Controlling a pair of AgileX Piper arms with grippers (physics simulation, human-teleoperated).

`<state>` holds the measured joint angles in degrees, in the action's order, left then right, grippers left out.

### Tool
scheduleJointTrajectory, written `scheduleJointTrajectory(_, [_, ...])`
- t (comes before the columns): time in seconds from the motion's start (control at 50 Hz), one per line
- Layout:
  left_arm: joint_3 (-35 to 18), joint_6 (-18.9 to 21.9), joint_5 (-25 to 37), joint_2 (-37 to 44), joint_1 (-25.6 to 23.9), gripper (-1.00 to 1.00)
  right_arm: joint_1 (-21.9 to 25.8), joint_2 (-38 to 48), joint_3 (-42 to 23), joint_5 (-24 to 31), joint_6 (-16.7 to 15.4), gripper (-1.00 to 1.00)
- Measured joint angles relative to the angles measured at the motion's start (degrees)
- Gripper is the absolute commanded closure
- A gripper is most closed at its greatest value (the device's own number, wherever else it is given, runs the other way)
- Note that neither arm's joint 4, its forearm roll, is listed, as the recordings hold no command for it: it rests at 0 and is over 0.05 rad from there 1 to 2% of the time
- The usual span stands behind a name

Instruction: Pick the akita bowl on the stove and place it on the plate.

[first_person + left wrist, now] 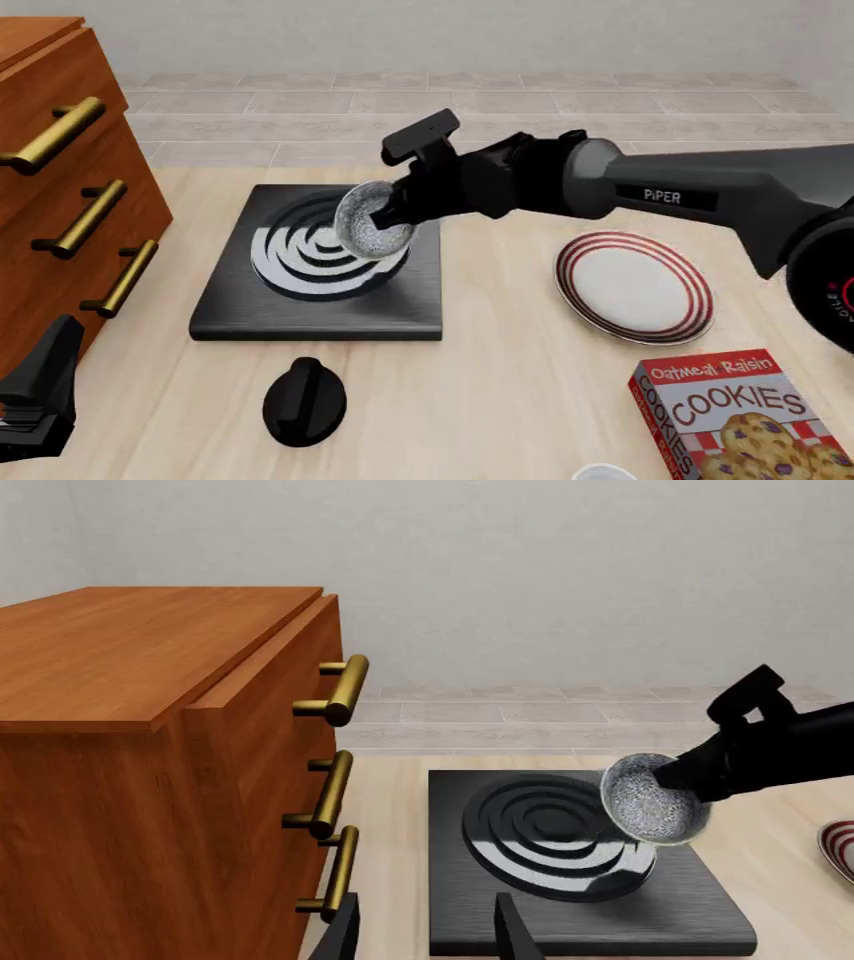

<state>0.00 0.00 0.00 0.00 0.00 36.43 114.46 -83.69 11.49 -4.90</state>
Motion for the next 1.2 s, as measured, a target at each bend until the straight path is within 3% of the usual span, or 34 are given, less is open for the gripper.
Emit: scheduleJointTrajectory(1.2, [0.0, 0.0, 0.0, 0.0, 0.0, -1.00, -13.0, -20.1, 22.9, -8.0, 2.4, 1.00])
